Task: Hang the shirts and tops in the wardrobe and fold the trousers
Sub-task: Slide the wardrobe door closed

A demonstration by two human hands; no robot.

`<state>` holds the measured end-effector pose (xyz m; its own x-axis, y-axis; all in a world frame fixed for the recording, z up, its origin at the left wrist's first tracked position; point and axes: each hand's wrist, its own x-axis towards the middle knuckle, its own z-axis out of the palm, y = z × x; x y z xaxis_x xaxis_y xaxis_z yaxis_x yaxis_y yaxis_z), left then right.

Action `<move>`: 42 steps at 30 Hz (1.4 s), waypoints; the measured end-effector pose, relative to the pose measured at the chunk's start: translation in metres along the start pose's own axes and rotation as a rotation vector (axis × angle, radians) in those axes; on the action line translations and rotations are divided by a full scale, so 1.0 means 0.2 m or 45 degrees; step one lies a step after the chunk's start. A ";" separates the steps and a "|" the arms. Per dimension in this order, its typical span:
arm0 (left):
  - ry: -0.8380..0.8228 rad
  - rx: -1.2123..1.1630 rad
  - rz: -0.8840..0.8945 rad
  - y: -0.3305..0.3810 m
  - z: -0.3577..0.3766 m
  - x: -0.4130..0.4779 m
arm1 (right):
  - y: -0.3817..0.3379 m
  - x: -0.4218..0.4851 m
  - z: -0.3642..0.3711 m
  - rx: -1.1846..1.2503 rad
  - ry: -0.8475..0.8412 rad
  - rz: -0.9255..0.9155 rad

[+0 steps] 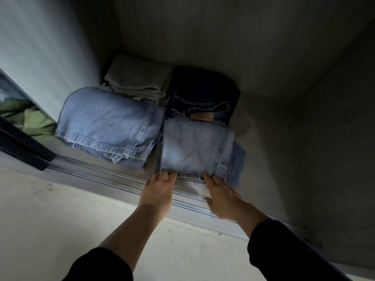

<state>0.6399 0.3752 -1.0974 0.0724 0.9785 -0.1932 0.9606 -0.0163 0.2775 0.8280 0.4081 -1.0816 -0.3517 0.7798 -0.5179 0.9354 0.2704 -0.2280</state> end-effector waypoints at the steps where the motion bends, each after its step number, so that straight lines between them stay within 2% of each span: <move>1: -0.082 -0.036 -0.039 0.01 -0.03 -0.02 | -0.02 -0.03 -0.02 0.028 -0.013 0.015; 3: -0.195 -0.087 -0.129 0.04 -0.15 -0.11 | -0.10 -0.12 -0.08 0.098 0.010 0.035; 5: -0.203 -0.096 -0.161 0.07 -0.32 -0.23 | -0.21 -0.26 -0.20 0.179 0.056 0.014; 14: -0.084 -0.161 -0.324 0.24 -1.58 -0.78 | -0.84 -1.10 -1.17 0.066 0.115 -0.318; 21: 0.232 -0.381 -0.515 0.35 -2.64 -1.19 | -1.29 -1.64 -1.93 0.035 0.177 -0.512; 25: 0.448 -0.462 -0.623 0.36 -3.11 -1.36 | -1.54 -1.86 -2.28 -0.002 0.261 -0.669; 35: 0.869 -0.410 -0.606 0.17 -3.99 -1.45 | -2.06 -2.07 -3.03 -0.153 0.636 -0.942; 42: 1.023 -0.430 -0.562 -0.06 -4.45 -1.42 | -2.48 -2.12 -3.48 -0.375 0.972 -1.126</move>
<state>0.3686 0.2813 -0.2094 -0.6001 0.7334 0.3194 0.7207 0.3225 0.6136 0.5396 0.3361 -0.1756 -0.8556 0.3655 0.3666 0.3894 0.9210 -0.0093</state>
